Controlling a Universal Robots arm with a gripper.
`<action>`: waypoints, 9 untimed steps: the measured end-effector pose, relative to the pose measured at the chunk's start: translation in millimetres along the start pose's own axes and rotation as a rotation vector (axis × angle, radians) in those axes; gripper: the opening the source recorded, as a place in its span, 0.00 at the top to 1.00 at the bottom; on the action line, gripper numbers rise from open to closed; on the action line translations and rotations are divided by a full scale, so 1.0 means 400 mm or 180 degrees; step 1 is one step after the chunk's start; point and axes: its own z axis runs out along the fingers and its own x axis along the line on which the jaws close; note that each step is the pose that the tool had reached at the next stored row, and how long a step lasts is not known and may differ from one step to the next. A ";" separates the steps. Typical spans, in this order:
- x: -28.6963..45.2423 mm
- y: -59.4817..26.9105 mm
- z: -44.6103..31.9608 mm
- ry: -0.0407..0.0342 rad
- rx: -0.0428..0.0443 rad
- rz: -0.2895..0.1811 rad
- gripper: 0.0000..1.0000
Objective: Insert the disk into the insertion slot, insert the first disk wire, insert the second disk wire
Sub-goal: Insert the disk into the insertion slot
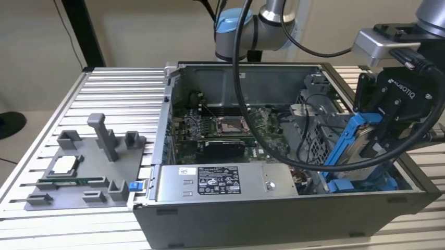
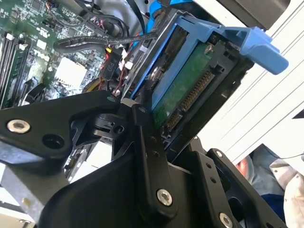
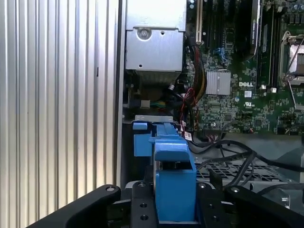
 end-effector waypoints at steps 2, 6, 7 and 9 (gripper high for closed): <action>0.000 0.000 0.000 -0.0003 0.0000 0.0000 1.00; 0.000 0.000 0.000 -0.0009 0.0000 0.0000 0.00; 0.000 0.000 0.000 -0.0009 0.0000 0.0000 0.00; 0.000 0.000 0.000 -0.0013 0.0000 -0.0001 0.00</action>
